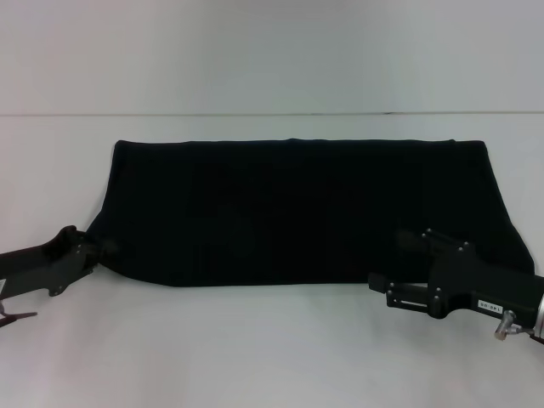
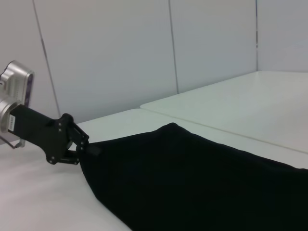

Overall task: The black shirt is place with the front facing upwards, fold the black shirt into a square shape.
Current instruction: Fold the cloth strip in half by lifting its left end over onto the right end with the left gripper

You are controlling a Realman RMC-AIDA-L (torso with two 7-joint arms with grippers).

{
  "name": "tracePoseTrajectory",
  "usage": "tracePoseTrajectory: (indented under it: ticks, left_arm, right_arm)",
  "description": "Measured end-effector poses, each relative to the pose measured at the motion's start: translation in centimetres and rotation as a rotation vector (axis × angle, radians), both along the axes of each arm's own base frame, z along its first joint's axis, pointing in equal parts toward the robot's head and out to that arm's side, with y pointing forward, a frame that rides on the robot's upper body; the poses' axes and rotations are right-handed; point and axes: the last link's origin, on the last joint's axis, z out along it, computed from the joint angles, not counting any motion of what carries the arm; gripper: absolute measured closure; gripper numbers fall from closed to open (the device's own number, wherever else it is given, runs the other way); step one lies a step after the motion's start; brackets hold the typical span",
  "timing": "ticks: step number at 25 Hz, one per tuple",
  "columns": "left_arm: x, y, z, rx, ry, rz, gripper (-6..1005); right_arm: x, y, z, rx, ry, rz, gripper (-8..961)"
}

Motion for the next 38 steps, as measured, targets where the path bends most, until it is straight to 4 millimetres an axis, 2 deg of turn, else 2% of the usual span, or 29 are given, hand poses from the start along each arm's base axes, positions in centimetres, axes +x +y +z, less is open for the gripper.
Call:
tracePoseTrajectory:
  ticks: [1,3,8,11,13,21,25,27,30,35,38]
  left_arm:
    - [0.0,0.0,0.0,0.001,0.003,-0.002,704]
    - [0.0,0.0,-0.1,0.003,0.005,-0.005,938]
    - [-0.2,0.1,0.4,0.024,0.021,-0.009,949]
    - [-0.8,0.1,1.5,0.05,0.042,-0.005,955]
    - [-1.6,0.0,2.9,0.072,0.071,0.006,960]
    - [-4.7,-0.3,10.7,0.164,0.227,0.07,962]
    - [-4.5,0.1,12.1,0.188,0.251,0.065,962]
    - [-3.7,0.6,12.0,0.181,0.229,0.039,961]
    - [-1.2,2.0,11.5,0.166,0.158,-0.041,961]
    - [5.7,5.4,10.1,0.132,-0.001,-0.248,961]
    - [11.4,7.7,7.7,0.071,-0.069,-0.398,961]
  right_arm:
    - [0.0,0.0,0.0,-0.002,-0.001,0.002,29]
    - [0.0,0.0,-0.1,-0.005,-0.003,0.004,28]
    - [0.0,-0.1,-0.1,-0.008,-0.001,0.002,28]
    - [0.0,-0.1,-0.1,-0.009,0.001,-0.001,28]
    - [0.1,-0.2,0.0,-0.007,0.002,-0.002,28]
    - [0.5,-0.4,0.3,0.002,0.006,-0.015,28]
    - [0.5,-0.4,0.3,0.004,0.008,-0.019,28]
    - [0.6,-0.4,0.3,0.005,0.006,-0.023,28]
    - [0.7,-0.5,0.3,0.006,0.006,-0.029,28]
    - [1.0,-0.7,0.3,0.009,0.005,-0.041,29]
    - [1.2,-0.8,0.3,0.014,0.008,-0.049,29]
